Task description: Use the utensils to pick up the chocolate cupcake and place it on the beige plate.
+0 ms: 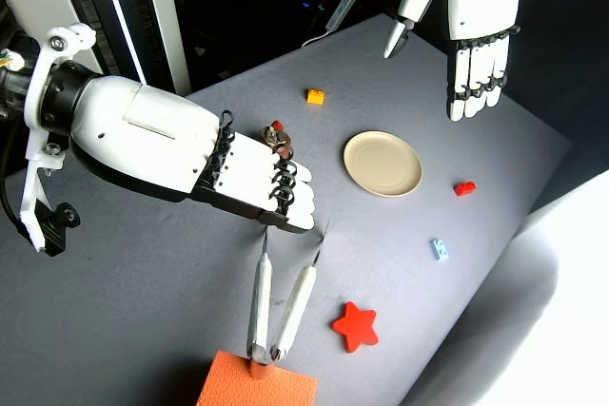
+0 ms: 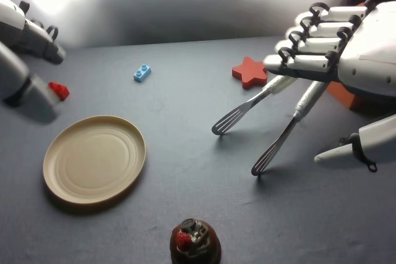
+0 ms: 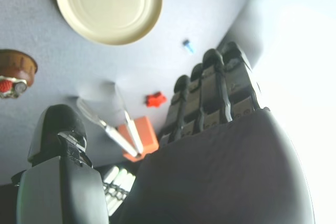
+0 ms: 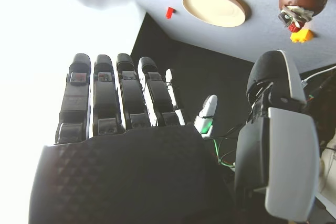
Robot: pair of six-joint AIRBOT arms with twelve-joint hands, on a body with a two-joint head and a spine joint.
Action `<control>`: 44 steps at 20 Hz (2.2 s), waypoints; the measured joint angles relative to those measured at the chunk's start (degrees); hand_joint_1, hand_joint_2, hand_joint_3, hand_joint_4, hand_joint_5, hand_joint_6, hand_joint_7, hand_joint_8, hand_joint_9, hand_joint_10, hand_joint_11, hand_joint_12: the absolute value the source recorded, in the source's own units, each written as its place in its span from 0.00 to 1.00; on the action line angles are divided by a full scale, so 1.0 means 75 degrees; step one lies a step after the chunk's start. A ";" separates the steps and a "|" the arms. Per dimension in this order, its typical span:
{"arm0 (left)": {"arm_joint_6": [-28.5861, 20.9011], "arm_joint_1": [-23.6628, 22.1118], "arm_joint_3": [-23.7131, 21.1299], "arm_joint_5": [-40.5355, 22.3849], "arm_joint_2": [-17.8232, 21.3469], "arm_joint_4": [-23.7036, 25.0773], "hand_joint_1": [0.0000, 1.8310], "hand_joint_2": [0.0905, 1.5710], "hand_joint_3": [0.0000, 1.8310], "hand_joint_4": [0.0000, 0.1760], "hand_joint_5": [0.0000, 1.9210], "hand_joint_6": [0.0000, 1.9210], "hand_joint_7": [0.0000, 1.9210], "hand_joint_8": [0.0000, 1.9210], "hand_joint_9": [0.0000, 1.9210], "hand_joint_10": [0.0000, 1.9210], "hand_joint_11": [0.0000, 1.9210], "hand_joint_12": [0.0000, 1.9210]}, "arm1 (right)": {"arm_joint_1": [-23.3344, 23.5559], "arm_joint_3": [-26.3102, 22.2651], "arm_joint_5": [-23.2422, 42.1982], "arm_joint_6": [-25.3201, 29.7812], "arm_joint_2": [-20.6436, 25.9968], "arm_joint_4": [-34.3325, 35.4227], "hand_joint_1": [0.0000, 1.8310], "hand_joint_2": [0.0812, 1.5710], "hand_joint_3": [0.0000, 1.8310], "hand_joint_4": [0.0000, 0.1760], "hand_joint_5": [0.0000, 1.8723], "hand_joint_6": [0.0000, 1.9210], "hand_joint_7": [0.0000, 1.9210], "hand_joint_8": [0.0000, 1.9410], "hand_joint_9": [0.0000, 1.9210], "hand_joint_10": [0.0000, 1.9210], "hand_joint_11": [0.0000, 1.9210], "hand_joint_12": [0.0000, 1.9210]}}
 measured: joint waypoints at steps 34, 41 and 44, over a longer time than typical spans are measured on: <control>-0.0003 -0.0070 -0.0169 0.0020 -0.0006 -0.0090 0.07 0.68 0.00 0.00 0.06 0.00 0.06 0.00 0.05 0.00 0.00 0.15 | 0.1017 0.4354 -0.3856 0.3914 -0.3829 -0.2806 0.52 0.60 0.01 0.00 0.00 0.00 0.00 0.00 0.00 0.00 0.01 0.00; -0.0003 -0.0067 -0.0216 0.0006 -0.0006 -0.0125 0.07 0.67 0.00 0.00 0.05 0.00 0.05 0.00 0.05 0.00 0.00 0.15 | 0.0965 0.4605 -0.3870 0.3972 -0.3937 -0.2838 0.52 0.64 0.01 0.00 0.00 0.00 0.00 0.00 0.00 0.00 0.01 0.01; -0.0006 -0.0067 -0.0216 -0.0003 -0.0015 -0.0143 0.09 0.67 0.00 0.00 0.05 0.00 0.05 0.00 0.05 0.00 0.00 0.15 | 0.0857 0.4666 -0.3923 0.3972 -0.4007 -0.2830 0.53 0.63 0.01 0.00 0.00 0.00 0.00 0.00 0.00 0.00 0.01 0.01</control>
